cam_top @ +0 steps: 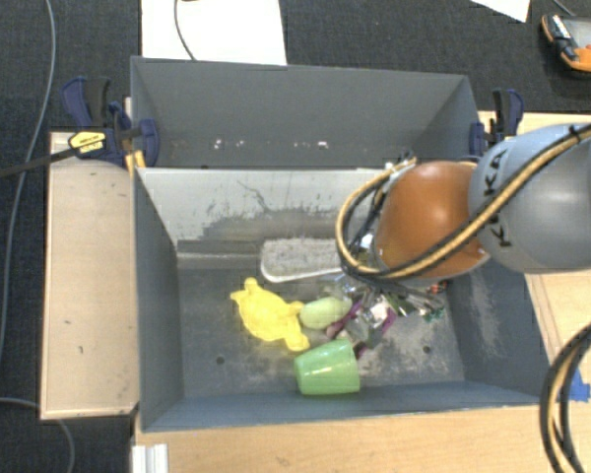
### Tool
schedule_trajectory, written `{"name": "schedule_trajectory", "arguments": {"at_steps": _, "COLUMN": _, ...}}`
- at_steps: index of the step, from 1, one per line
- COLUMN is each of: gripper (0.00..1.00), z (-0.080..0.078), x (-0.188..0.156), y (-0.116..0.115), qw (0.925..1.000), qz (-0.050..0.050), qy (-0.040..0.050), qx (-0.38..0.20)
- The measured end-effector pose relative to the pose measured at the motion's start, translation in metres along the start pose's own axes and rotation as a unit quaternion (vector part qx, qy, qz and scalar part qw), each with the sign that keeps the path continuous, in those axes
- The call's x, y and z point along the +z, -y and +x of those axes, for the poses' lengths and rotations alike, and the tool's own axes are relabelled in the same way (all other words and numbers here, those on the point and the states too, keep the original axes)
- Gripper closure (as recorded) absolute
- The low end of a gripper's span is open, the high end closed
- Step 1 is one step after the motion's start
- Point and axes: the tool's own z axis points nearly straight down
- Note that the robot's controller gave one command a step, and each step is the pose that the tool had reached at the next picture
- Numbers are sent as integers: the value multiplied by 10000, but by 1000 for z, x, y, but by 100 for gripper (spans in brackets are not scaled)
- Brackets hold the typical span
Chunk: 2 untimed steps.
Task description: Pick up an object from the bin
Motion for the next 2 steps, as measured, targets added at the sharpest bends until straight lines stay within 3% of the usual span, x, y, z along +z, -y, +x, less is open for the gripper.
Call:
{"name": "schedule_trajectory", "arguments": {"at_steps": 1, "gripper": 100, "z": -5, "x": 0, "y": 9, "qw": 9992, "qz": -15, "qy": 36, "qx": -387}}
{"name": "schedule_trajectory", "arguments": {"at_steps": 2, "gripper": 100, "z": -3, "x": -108, "y": 9, "qw": 9998, "qz": -17, "qy": -6, "qx": 204}}
